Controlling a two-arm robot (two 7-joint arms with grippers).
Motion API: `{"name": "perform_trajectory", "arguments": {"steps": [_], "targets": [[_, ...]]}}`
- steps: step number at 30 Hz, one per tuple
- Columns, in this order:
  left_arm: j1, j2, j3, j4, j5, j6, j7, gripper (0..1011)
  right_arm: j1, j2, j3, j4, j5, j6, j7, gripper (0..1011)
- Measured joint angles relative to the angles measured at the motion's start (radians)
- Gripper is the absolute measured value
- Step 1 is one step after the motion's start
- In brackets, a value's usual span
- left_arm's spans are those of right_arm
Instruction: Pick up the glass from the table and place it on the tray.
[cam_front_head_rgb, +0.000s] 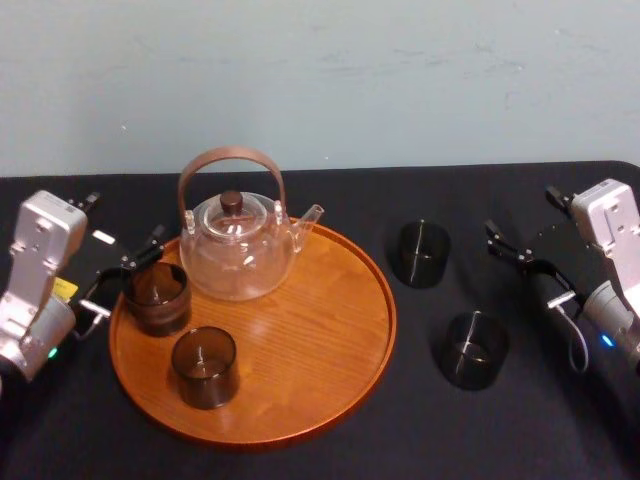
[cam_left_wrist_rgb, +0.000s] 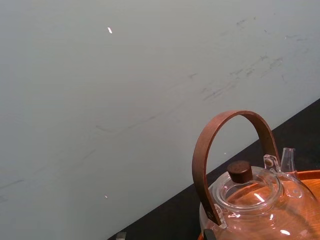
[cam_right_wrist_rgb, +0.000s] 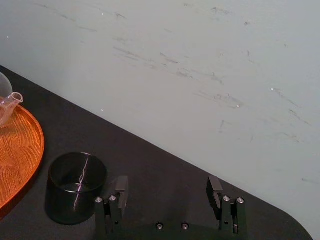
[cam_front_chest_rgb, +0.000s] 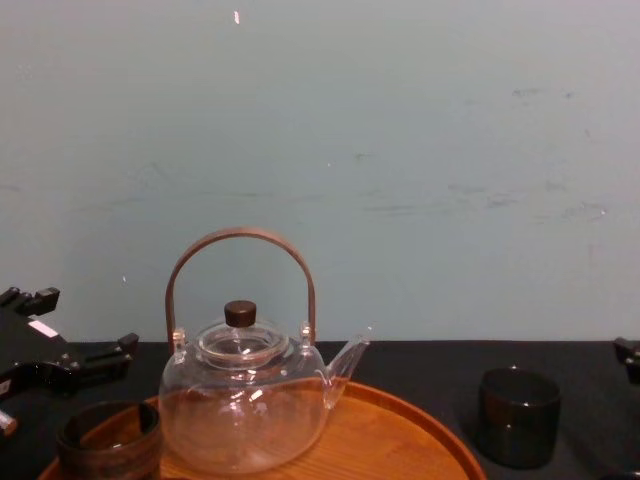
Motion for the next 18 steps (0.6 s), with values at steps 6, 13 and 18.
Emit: {"name": "perform_trajectory", "arguments": {"steps": [6,13,18], "targets": [[0.000,0.000,0.000,0.000,0.000,0.000,0.000,1001,0.000,0.000,0.000,0.000,0.000,0.000,0.000,1002],[0.000,0.000,0.000,0.000,0.000,0.000,0.000,1001,0.000,0.000,0.000,0.000,0.000,0.000,0.000,1002],[0.000,0.000,0.000,0.000,0.000,0.000,0.000,1001,0.000,0.000,0.000,0.000,0.000,0.000,0.000,1002]]}}
